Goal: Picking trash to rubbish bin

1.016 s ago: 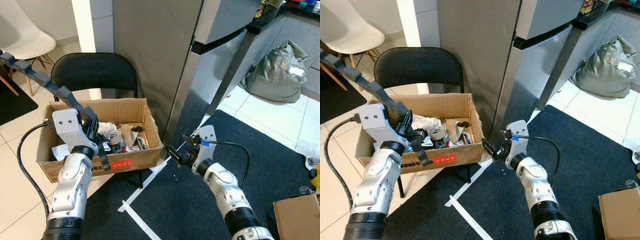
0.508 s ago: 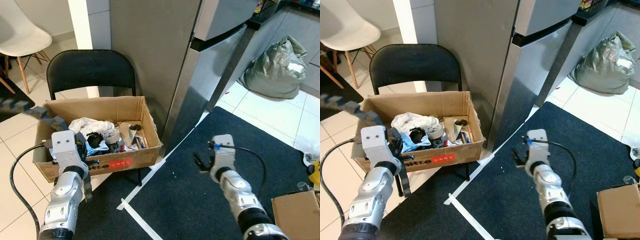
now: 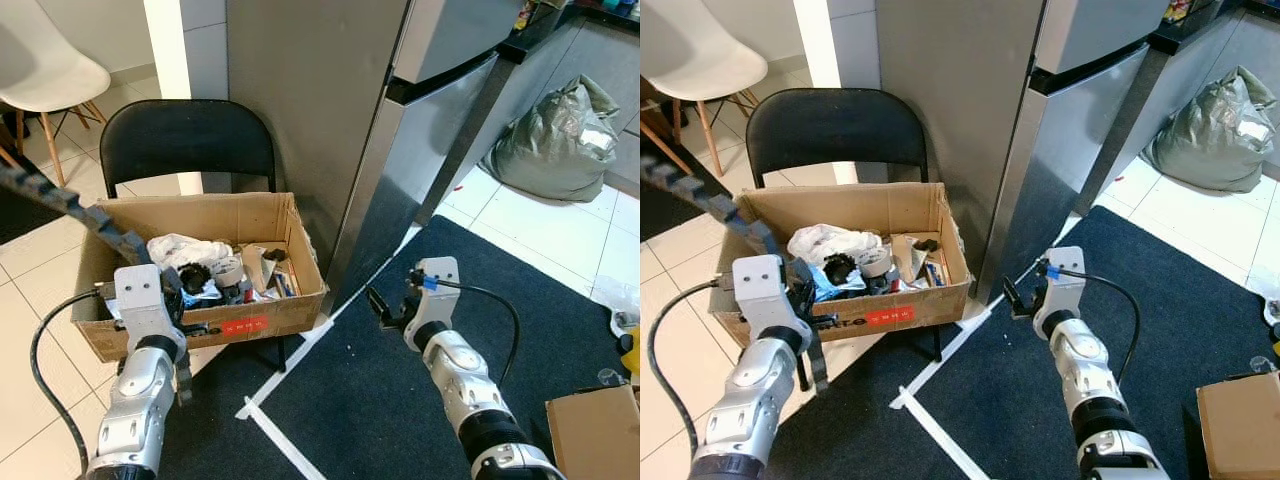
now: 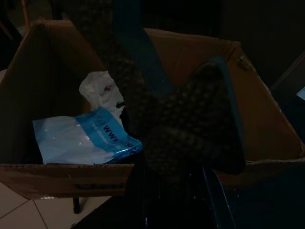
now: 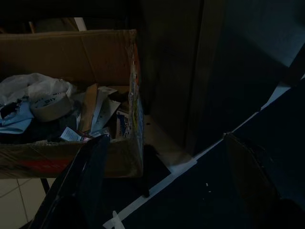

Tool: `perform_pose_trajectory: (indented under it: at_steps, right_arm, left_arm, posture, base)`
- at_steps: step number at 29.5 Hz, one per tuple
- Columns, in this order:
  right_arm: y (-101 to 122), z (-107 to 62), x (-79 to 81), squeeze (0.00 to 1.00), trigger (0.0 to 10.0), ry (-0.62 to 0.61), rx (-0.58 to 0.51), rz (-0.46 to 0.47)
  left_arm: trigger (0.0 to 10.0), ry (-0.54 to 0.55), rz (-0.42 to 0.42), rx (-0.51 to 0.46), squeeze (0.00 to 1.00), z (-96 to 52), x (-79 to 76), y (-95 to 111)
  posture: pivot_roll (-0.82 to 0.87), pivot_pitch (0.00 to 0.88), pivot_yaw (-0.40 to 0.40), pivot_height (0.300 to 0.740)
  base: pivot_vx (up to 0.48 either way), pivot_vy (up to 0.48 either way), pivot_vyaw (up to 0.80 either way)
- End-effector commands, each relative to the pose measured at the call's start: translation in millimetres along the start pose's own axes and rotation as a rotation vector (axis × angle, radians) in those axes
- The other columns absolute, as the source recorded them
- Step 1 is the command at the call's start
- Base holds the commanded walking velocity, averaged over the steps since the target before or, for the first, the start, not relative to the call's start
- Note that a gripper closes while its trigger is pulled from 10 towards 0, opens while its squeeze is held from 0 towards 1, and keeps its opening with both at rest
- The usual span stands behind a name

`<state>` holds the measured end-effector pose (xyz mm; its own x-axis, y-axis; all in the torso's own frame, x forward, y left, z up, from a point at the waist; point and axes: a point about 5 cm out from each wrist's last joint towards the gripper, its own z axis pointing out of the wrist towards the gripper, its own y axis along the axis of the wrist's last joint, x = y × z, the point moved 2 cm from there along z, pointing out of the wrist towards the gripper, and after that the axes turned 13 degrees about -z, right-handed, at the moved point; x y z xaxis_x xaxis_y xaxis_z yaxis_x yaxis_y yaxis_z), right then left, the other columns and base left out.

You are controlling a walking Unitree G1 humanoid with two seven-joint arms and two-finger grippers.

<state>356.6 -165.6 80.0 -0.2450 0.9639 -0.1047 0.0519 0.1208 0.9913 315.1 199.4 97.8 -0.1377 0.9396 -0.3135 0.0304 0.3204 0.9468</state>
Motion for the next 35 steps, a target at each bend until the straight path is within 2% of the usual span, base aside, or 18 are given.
perform_pose_trajectory:
  at_steps: [1,18,27,35]
  right_arm:
    - [-4,-3.1,-0.3,0.00,10.0,0.002,0.006,0.016]
    - [-1,-3.2,4.8,0.00,10.0,0.030,-0.010,-0.009]
    - [-1,-3.3,-0.9,0.00,10.0,0.004,-0.002,-0.012]
    - [-1,-5.3,1.3,0.00,10.0,0.004,-0.013,-0.006]
  left_arm:
    - [10.0,-0.007,-0.010,-0.001,0.00,-2.5,-4.6,-1]
    - [10.0,-0.026,-0.009,0.018,0.00,-5.0,-11.5,-6]
    - [10.0,-0.040,0.016,0.016,0.00,-4.1,-13.8,-5]
    - [10.0,-0.050,0.029,0.017,0.00,-3.7,-15.9,-4]
  posture:
    - [0.05,0.110,-0.084,0.740]
    - [0.05,0.120,-0.084,0.740]
    - [0.05,0.119,-0.083,0.740]
    - [0.05,0.118,-0.083,0.740]
  base:
    - [0.000,0.000,0.00]
    - [0.000,0.000,0.00]
    - [0.000,0.000,0.00]
    - [0.000,0.000,-0.72]
